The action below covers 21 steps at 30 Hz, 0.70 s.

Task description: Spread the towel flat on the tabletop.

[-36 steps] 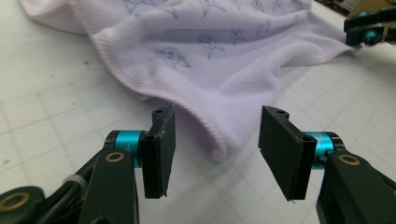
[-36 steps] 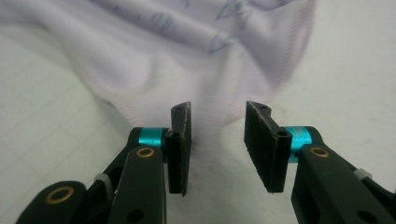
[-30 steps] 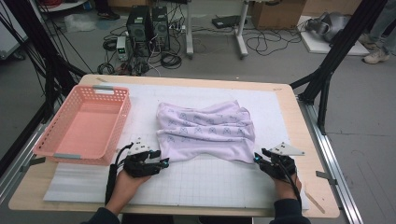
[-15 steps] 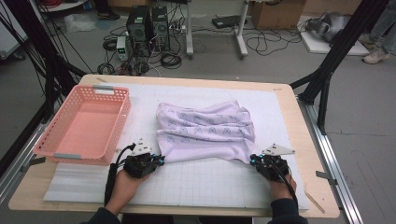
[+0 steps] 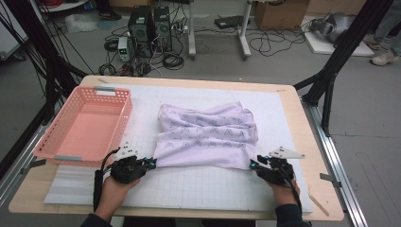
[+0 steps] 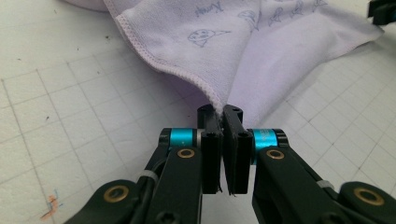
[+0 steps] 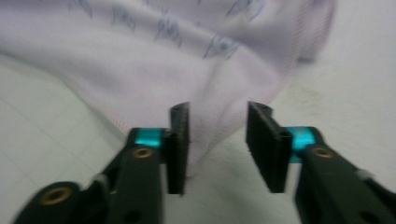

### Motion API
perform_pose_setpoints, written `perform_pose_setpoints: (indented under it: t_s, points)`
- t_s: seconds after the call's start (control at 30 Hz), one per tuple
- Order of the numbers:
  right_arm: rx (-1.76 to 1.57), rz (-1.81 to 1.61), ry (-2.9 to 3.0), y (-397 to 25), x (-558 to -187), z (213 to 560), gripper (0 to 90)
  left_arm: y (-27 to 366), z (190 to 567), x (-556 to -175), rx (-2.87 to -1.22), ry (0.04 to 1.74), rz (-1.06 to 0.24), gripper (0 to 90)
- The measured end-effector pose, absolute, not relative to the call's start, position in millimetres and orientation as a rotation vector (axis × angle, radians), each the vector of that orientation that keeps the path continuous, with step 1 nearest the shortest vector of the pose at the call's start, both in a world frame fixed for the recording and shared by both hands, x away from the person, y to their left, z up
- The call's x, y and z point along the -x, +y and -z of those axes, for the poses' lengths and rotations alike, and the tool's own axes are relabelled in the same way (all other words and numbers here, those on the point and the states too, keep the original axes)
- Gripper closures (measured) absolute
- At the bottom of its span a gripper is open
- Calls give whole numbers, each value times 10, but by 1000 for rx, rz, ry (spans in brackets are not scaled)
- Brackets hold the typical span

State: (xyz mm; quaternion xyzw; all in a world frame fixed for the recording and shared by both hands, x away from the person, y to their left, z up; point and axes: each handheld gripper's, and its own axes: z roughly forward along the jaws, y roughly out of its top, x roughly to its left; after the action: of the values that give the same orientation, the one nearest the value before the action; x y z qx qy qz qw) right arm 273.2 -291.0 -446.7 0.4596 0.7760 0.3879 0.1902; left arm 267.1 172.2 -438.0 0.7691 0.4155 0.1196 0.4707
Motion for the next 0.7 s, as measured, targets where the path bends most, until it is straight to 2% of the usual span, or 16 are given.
perform_pose_setpoints:
  t_s: [0.1, 0.17, 0.2, 0.23, 0.43, 0.7]
  points:
    - [-1263, -1003, 2184, -2820, -2750, 4510, 503, 1740, 4392, -2665, -1881, 1022, -296, 860]
    - [-1289, -1028, 2184, -2844, -2748, 4516, 555, 1753, 4397, -2661, -1877, 1018, -289, 860]
    - [-1292, -1034, 2186, -2845, -2741, 4514, 653, 1755, 4400, -2659, -1872, 1015, -285, 860]
    - [-1302, -1053, 2200, -2846, -2729, 4503, 850, 1758, 4401, -2654, -1873, 1013, -289, 861]
    - [-1257, -988, 2276, -2905, -2632, 4436, 874, 1802, 4389, -2555, -1871, 990, -256, 862]
    - [-1223, -997, 2339, -3148, -2187, 4381, 874, 1746, 4345, -2307, -1915, 913, -185, 864]
